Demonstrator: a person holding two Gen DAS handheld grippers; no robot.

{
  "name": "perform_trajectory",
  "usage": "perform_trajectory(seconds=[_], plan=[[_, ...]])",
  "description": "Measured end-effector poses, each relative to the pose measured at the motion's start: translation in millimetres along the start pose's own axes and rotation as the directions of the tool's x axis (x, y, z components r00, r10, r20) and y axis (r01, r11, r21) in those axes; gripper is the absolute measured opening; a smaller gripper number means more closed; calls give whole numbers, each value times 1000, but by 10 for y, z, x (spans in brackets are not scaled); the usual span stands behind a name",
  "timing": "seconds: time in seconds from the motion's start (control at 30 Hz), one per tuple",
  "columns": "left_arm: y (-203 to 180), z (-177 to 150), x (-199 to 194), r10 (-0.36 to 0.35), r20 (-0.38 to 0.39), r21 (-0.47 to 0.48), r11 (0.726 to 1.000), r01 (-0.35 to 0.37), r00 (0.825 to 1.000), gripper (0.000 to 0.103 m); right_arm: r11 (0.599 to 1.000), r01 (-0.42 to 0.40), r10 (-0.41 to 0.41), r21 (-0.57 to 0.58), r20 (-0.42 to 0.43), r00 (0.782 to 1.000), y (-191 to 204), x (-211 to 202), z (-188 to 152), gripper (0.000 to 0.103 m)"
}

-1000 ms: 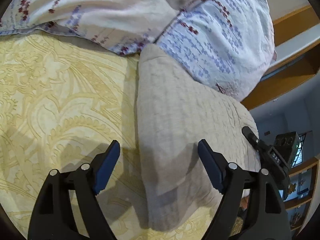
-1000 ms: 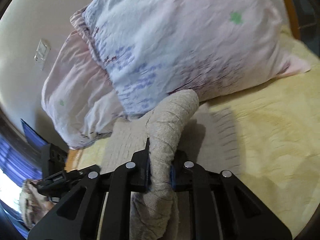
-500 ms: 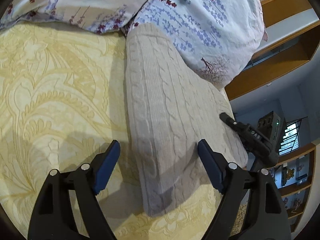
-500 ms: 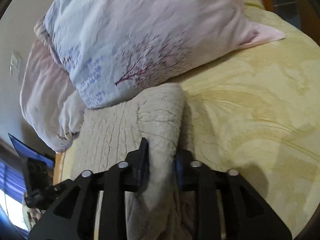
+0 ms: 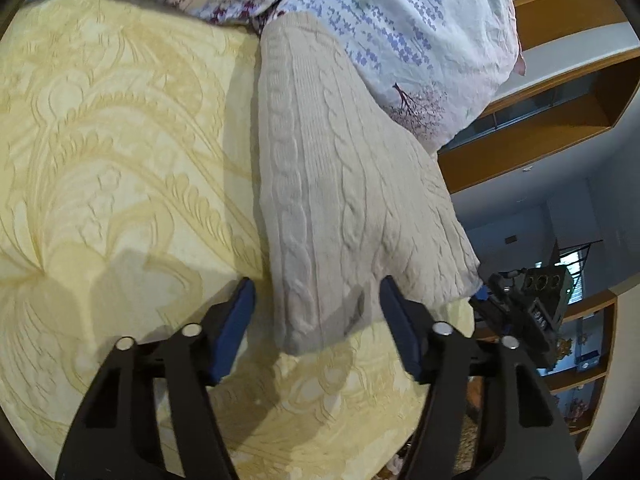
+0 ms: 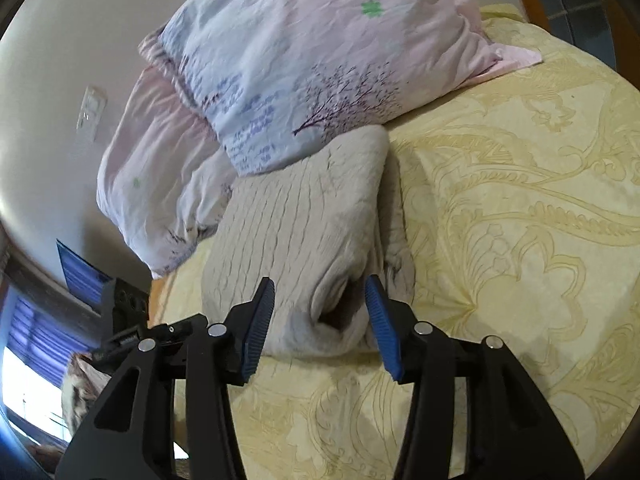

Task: Fold small clothes

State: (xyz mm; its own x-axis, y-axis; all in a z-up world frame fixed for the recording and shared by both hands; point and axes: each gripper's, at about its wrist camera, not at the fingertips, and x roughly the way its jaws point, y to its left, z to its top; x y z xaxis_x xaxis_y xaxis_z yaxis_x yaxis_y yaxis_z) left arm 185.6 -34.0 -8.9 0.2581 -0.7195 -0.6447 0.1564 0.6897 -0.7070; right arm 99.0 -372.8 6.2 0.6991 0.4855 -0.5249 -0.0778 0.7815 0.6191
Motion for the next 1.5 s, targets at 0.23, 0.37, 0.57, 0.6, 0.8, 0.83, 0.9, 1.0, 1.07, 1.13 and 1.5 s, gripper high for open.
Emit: perform_trajectory(seconds=[0.23,0.37,0.57,0.6,0.8,0.83,0.9,1.0,1.07,1.13,1.5], plan=[[14,-64,15,-16,-18,10,1000,16,1000,19,996,20,-15,-82,61,998,163,-63,-47,11],[-27,-106,-78,-37,-7,49,998,37,999,15,992,48,-37,-115,97,995,201,-196,-76,10],[34,-173,-47,-27,-26,70,997,29,999,14,986,163,-164,-36,-10,986,-161,35,-238,9],[75,-179,-19,-27,-36,60,998,29,999,14,986,167,-168,-20,-34,985,-222,88,-258,9],[48,-167,-147,-50,-42,61,997,53,998,25,992,127,-128,-23,-43,991,-128,-24,-116,27],[51,-143,-199,-58,-33,59,996,60,998,38,992,123,-123,-11,-31,992,-126,-65,-51,36],[77,-30,-344,-83,25,33,996,82,996,58,995,102,-102,14,9,995,-134,-113,133,60],[103,226,-431,-57,78,3,998,57,995,67,995,86,-86,51,9,996,-157,33,454,60],[106,390,-407,-25,90,-5,1000,26,996,68,995,77,-76,70,-9,997,-183,223,645,60],[112,556,-315,-4,88,-26,1000,6,996,69,991,90,-88,101,-22,996,-236,368,770,60],[159,927,90,19,65,-73,997,-14,998,70,998,59,-59,23,18,998,-138,673,964,9]])
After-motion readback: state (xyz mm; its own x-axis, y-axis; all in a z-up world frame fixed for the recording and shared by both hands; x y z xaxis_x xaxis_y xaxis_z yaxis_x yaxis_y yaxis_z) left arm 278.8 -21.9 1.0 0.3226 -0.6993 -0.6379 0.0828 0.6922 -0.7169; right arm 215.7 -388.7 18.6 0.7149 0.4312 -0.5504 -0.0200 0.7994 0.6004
